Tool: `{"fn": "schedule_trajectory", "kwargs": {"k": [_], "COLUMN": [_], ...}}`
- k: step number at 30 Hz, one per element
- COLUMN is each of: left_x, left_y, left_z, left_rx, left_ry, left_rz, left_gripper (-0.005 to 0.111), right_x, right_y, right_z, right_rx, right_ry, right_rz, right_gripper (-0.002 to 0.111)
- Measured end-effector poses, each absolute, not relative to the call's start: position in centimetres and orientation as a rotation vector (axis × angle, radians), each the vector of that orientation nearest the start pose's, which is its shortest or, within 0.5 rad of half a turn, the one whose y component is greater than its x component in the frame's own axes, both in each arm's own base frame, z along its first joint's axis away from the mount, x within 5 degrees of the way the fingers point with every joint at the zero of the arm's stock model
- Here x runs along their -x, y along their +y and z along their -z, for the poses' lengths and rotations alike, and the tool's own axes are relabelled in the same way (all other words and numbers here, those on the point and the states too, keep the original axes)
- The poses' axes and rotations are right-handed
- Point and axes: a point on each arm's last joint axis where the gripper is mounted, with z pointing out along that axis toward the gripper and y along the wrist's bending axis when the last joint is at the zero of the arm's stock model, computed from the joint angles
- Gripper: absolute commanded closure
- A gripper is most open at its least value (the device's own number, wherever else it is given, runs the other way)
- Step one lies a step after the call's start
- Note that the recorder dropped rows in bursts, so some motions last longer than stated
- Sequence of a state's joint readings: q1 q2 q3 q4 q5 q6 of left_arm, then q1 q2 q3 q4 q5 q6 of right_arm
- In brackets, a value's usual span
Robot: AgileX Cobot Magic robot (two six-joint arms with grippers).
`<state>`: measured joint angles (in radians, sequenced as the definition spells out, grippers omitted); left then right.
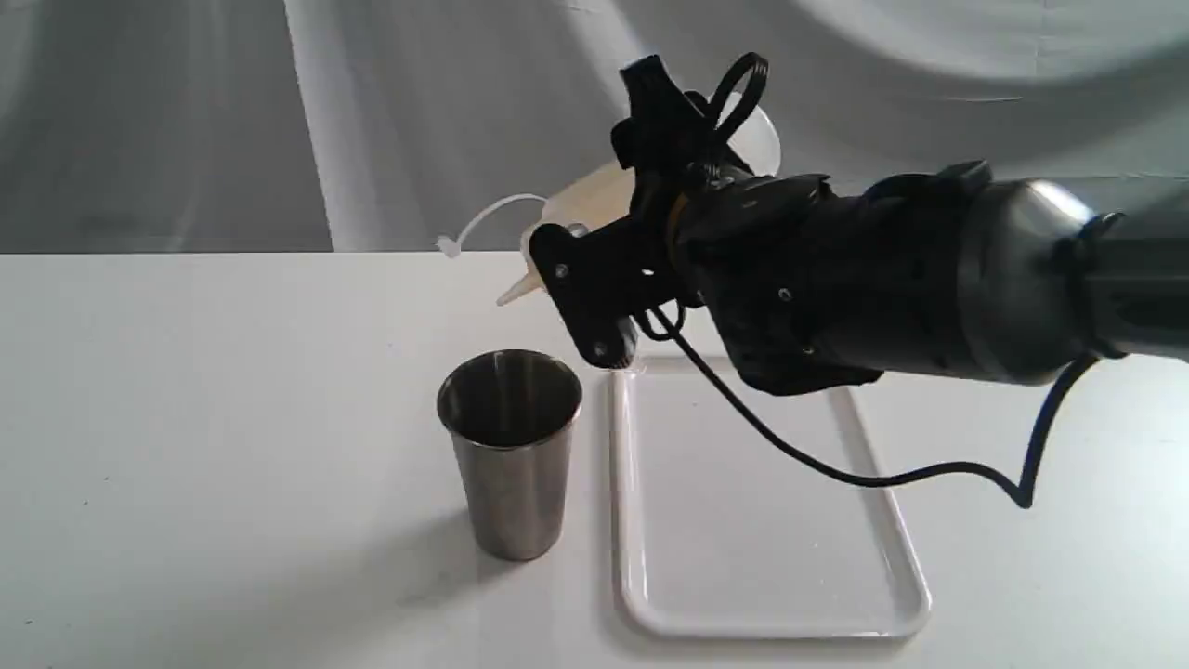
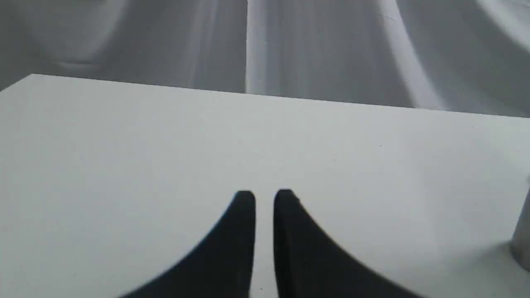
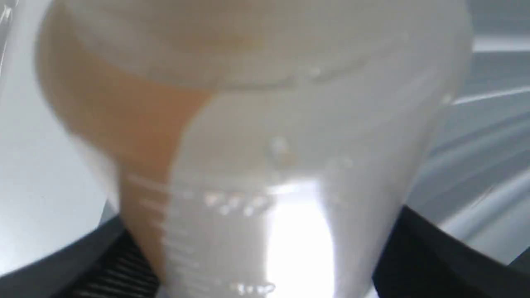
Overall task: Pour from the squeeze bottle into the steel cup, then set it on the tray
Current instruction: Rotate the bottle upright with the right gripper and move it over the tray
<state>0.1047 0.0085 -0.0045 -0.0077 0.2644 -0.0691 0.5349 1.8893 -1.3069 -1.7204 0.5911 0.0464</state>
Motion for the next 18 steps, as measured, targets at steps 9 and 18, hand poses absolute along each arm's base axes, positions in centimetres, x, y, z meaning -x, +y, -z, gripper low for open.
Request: {"fn": "schedule_trajectory", "kwargs": {"k": [9, 18], "left_x": [-5.5, -5.5], "left_y": [0.6, 0.6], "left_z": [-19.0, -19.0], "left_rx": [0.157, 0.157], "left_ry": [1.745, 1.745], "left_rz": [-0.019, -0.019], "left_gripper": [0.098, 0.098], "right_x": [-38.9, -37.7], "right_y": [16.9, 16.6], "right_z": [-24.3, -25.4], "right_rx": [1.385, 0.892], "right_ry": [1.651, 1.963], "right_rz": [1.059, 0.667], "right_gripper": [0.108, 0.108]}}
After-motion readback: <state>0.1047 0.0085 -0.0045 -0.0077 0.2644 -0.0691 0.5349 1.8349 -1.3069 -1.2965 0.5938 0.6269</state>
